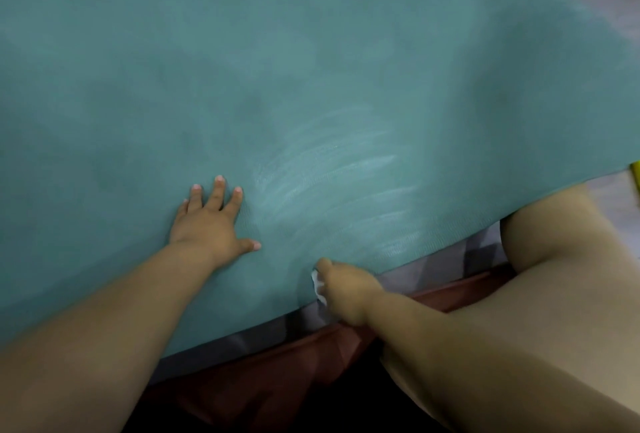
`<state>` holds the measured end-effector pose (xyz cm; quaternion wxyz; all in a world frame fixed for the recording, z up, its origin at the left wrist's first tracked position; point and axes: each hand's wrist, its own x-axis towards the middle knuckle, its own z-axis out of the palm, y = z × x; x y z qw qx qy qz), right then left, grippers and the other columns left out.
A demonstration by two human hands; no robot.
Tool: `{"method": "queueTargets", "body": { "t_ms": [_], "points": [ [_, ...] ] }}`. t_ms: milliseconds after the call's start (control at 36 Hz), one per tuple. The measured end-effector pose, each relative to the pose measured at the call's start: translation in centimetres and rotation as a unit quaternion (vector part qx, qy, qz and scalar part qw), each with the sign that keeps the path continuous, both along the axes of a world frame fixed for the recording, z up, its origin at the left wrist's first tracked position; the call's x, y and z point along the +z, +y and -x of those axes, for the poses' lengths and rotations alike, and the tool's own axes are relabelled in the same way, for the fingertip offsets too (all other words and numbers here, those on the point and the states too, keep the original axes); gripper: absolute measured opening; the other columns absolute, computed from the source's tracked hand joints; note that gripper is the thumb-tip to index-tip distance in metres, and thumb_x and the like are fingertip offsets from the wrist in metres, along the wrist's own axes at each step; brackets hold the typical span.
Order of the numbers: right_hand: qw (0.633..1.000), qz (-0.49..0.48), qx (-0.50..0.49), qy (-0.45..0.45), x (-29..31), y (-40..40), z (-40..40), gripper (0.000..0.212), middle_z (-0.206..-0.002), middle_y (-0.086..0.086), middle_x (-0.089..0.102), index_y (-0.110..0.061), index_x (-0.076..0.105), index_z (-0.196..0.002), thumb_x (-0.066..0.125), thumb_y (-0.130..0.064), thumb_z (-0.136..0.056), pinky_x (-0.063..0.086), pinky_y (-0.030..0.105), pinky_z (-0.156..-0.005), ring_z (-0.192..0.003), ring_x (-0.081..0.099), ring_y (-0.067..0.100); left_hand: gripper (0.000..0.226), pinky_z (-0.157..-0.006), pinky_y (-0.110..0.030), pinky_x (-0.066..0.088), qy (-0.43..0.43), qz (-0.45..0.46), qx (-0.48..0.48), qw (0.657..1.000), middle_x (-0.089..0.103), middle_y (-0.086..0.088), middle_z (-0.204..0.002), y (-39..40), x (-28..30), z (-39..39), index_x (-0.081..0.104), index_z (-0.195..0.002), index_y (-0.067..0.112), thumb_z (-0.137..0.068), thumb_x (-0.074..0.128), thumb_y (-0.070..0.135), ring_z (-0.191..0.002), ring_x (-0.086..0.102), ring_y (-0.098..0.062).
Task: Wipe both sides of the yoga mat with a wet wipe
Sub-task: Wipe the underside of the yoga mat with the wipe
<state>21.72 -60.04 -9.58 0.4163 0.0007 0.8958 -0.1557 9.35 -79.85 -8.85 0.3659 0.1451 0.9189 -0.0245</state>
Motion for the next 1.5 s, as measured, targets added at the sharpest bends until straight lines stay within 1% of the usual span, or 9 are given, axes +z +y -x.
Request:
{"method": "queueTargets", "body": {
  "t_ms": [333, 472, 583, 667, 944, 1194, 1250, 1361, 1500],
  "points": [
    [0.879, -0.187, -0.391, 0.197, -1.6, 7.3, 9.3, 0.027, -0.126, 0.020, 0.047, 0.000, 0.044, -0.118, 0.042, -0.007, -0.092, 0.040, 0.036, -0.092, -0.114, 0.050, 0.036, 0.109, -0.118, -0.040, 0.002, 0.011, 0.030, 0.019, 0.999, -0.016, 0.007, -0.158, -4.0, 1.1, 1.8, -0.006, -0.150, 0.034, -0.069, 0.044, 0.085, -0.146, -0.008, -0.025],
    [0.966, 0.001, -0.097, 0.241, -2.1, -6.4, 8.2, 0.037, -0.128, 0.015, 0.045, -0.005, 0.042, -0.130, 0.040, -0.009, -0.094, 0.040, 0.034, -0.091, -0.110, 0.052, 0.032, 0.104, -0.118, -0.040, 0.002, 0.005, 0.028, 0.023, 0.999, -0.019, 0.008, -0.157, -4.4, 0.5, 2.1, -0.008, -0.150, 0.034, -0.072, 0.043, 0.082, -0.146, -0.009, -0.026],
    [0.945, 0.124, 0.126, 0.275, -1.9, -10.7, 7.4, 0.034, -0.089, 0.017, 0.060, -0.003, 0.063, -0.104, 0.039, -0.015, -0.082, 0.050, 0.030, -0.050, -0.063, 0.062, 0.033, 0.091, -0.118, -0.044, 0.006, 0.012, 0.056, 0.010, 0.998, -0.019, 0.011, -0.156, -6.5, 0.6, 4.1, -0.009, -0.149, 0.039, -0.081, 0.040, 0.075, -0.146, -0.008, -0.028],
    [0.934, 0.097, 0.194, 0.286, -2.9, -7.0, 10.9, 0.033, -0.102, 0.023, 0.061, -0.003, 0.062, -0.113, 0.058, -0.010, -0.081, 0.054, 0.038, -0.061, -0.076, 0.065, 0.038, 0.087, -0.118, -0.046, 0.004, 0.026, 0.090, 0.039, 0.995, -0.015, 0.008, -0.158, -9.6, 0.9, 6.5, -0.006, -0.150, 0.036, -0.083, 0.035, 0.075, -0.146, -0.005, -0.029],
    [0.887, -0.193, -0.296, 0.296, -3.5, -0.2, 24.6, 0.033, -0.129, 0.020, 0.046, 0.002, 0.042, -0.126, 0.035, -0.011, -0.097, 0.036, 0.033, -0.093, -0.117, 0.045, 0.034, 0.074, -0.117, -0.045, 0.000, 0.067, 0.100, 0.074, 0.990, -0.017, 0.002, -0.158, -12.7, -1.2, 10.1, -0.011, -0.150, 0.030, -0.091, 0.015, 0.067, -0.145, -0.008, -0.032],
    [0.920, 0.175, 0.160, 0.311, -4.5, -13.0, 21.8, 0.041, -0.099, 0.018, 0.065, -0.006, 0.065, -0.113, 0.041, -0.023, -0.084, 0.056, 0.037, -0.055, -0.076, 0.068, 0.034, 0.068, -0.117, -0.044, -0.002, 0.100, 0.076, 0.093, 0.988, -0.020, 0.002, -0.157, -12.9, -2.7, 10.0, -0.017, -0.148, 0.032, -0.093, 0.009, 0.062, -0.145, -0.010, -0.031],
    [0.911, 0.159, 0.229, 0.304, -3.6, -9.9, 23.8, 0.044, -0.111, 0.016, 0.063, -0.012, 0.059, -0.125, 0.040, -0.027, -0.088, 0.055, 0.034, -0.071, -0.092, 0.066, 0.031, 0.068, -0.117, -0.043, -0.003, 0.097, 0.073, 0.092, 0.988, -0.022, 0.002, -0.156, -13.0, -2.8, 10.0, -0.019, -0.147, 0.031, -0.093, 0.008, 0.061, -0.145, -0.011, -0.031],
    [0.946, -0.098, -0.004, 0.309, -2.8, 0.1, 29.1, 0.035, -0.122, 0.015, 0.053, -0.017, 0.048, -0.128, 0.032, -0.021, -0.097, 0.042, 0.037, -0.091, -0.110, 0.054, 0.034, 0.068, -0.117, -0.043, -0.003, 0.088, 0.067, 0.102, 0.989, -0.023, 0.001, -0.156, -12.8, -2.7, 10.4, -0.021, -0.147, 0.031, -0.093, 0.009, 0.061, -0.145, -0.012, -0.032],
    [0.872, -0.217, -0.345, 0.273, -3.4, 4.7, 32.2, 0.024, -0.113, 0.023, 0.059, 0.001, 0.056, -0.107, 0.042, -0.006, -0.089, 0.046, 0.039, -0.088, -0.108, 0.055, 0.038, 0.070, -0.117, -0.042, -0.002, 0.086, 0.061, 0.110, 0.988, -0.022, 0.001, -0.156, -12.5, -2.8, 10.8, -0.019, -0.147, 0.032, -0.093, 0.013, 0.062, -0.145, -0.009, -0.034]
  ]
}}
